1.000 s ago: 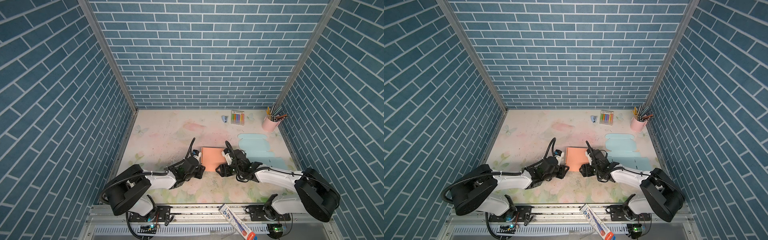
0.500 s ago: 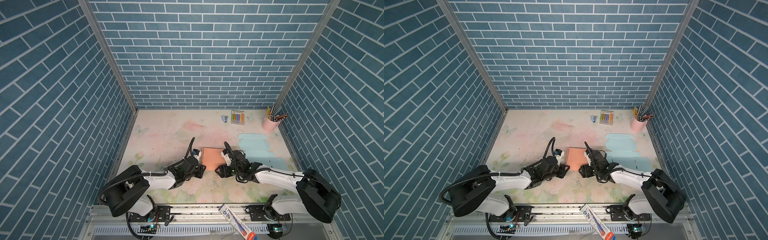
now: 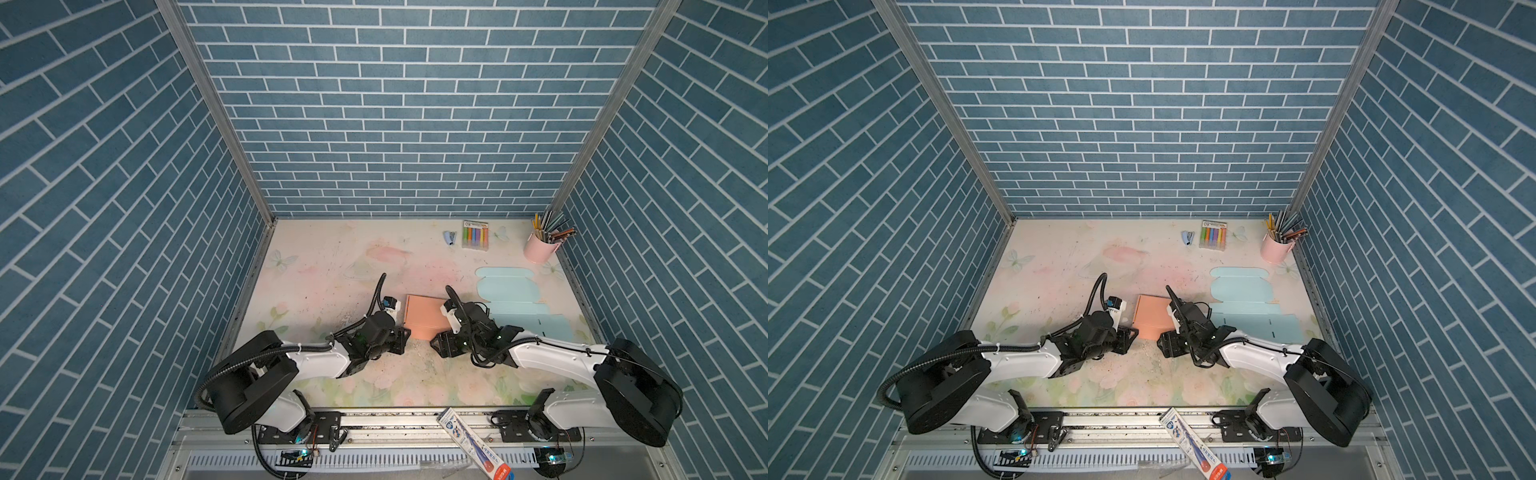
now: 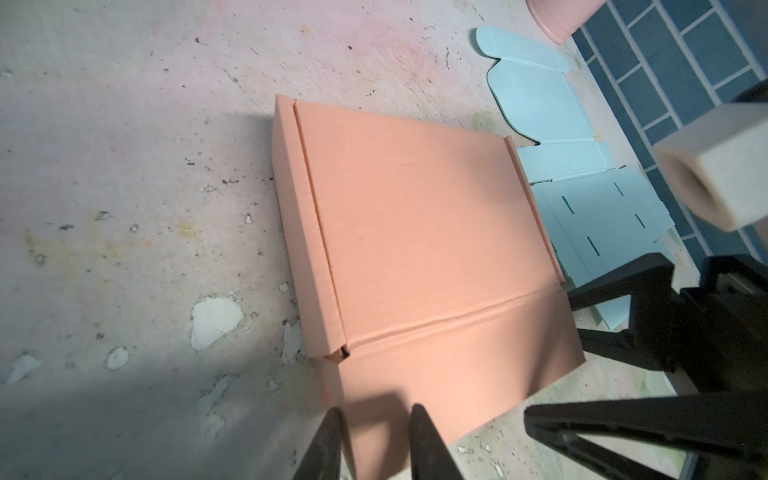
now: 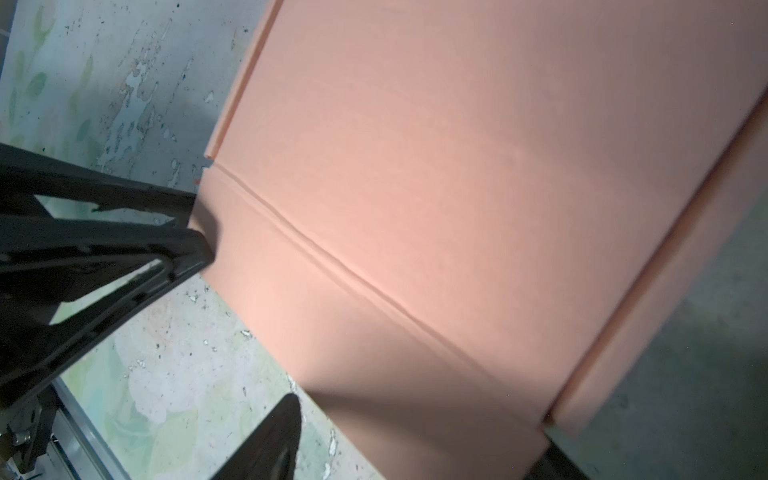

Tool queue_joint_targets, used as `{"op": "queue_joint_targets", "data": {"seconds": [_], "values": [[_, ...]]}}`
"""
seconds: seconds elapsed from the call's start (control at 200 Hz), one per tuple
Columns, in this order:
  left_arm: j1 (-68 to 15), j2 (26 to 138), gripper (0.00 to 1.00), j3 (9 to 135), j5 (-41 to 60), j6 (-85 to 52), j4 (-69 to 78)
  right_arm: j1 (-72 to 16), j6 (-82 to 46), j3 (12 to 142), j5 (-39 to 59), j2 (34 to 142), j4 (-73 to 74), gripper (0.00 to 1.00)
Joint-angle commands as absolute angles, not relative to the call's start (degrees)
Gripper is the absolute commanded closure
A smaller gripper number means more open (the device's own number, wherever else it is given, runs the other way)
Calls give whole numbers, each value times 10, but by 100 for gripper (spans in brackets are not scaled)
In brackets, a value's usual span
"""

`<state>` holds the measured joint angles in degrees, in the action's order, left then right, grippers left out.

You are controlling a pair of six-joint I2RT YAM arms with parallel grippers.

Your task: Fold the paper box

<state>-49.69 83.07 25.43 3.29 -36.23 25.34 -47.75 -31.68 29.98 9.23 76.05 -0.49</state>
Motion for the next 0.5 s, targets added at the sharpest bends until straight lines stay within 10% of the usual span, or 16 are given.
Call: {"op": "queue_joint_targets", "data": {"seconds": [0.0, 0.495], "values": [[-491, 841, 71, 252, 45, -359, 274, -484, -326, 309, 95, 750, 3, 28], [-482, 848, 73, 248, 46, -353, 274, -482, -342, 289, 88, 738, 6, 27]]}}
